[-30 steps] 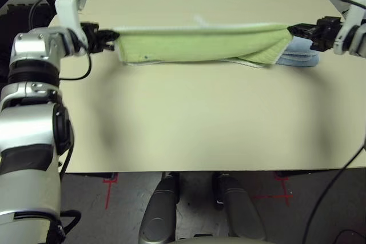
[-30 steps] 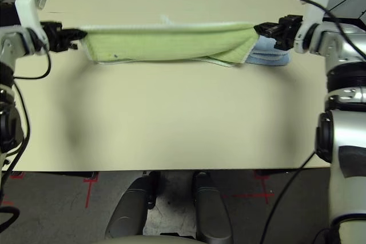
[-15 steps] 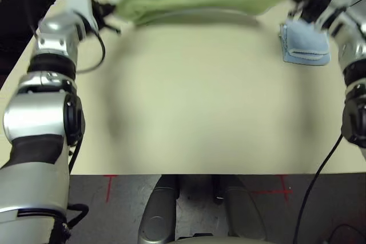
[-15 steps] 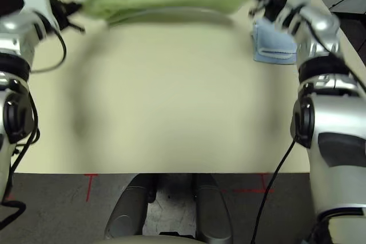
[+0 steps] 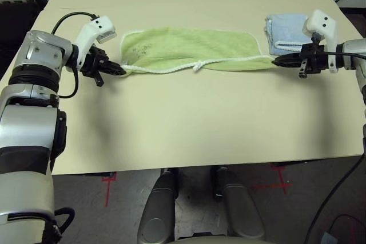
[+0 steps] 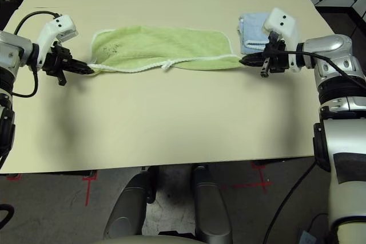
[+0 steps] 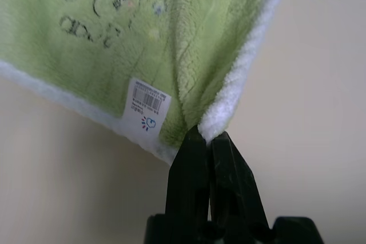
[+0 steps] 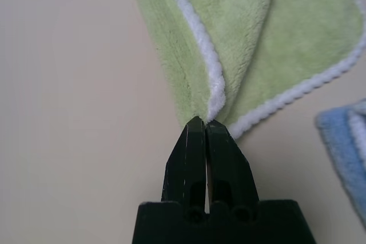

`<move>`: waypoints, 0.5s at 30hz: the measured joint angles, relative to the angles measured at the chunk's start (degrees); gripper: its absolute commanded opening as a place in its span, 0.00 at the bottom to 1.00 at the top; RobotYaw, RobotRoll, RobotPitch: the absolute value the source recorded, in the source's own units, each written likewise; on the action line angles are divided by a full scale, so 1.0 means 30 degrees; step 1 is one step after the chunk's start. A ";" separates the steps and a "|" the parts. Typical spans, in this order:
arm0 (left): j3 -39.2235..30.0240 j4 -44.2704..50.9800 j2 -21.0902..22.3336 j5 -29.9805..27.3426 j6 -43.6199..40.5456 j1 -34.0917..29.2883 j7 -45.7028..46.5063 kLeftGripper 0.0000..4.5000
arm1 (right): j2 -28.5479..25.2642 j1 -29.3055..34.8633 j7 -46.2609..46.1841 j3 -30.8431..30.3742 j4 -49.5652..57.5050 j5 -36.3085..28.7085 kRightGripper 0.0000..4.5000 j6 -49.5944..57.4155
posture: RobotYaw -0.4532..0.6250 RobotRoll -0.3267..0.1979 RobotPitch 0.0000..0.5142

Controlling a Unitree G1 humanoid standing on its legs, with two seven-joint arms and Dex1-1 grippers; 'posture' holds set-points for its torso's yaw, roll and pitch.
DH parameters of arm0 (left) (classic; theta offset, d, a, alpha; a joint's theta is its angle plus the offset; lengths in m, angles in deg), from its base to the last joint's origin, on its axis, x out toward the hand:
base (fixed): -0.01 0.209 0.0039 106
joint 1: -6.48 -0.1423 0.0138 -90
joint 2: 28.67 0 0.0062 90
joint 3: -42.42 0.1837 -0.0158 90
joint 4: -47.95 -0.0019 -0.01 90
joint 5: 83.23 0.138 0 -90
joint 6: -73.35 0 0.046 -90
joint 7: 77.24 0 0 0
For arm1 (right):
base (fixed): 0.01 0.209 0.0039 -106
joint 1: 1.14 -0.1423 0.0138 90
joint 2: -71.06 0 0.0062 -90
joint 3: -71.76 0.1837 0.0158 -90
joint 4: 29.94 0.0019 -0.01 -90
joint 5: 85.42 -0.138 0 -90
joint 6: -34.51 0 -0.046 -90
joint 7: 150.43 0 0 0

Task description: Fold the towel and set it aside.

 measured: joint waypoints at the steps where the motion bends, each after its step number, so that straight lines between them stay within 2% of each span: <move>1: 0.0115 0.0035 0.0195 0.0111 0.0063 -0.0001 -0.0445 0.00 | -0.0011 0.0018 0.0345 -0.0082 0.0162 0.0096 0.00 -0.0041 | 0.48 0.62 0.50; 8: 0.0699 0.0759 0.1516 0.0284 0.0895 -0.0049 -0.1508 0.00 | -0.0224 0.0610 0.0938 -0.0002 0.0993 0.0026 0.00 -0.1535 | 0.49 0.62 0.50; 15: 0.1112 0.0959 0.2773 0.0520 0.2026 -0.0054 -0.1598 0.00 | -0.0318 0.1209 0.1887 0.0933 0.1829 -0.1544 0.00 -0.1964 | 0.50 0.62 0.51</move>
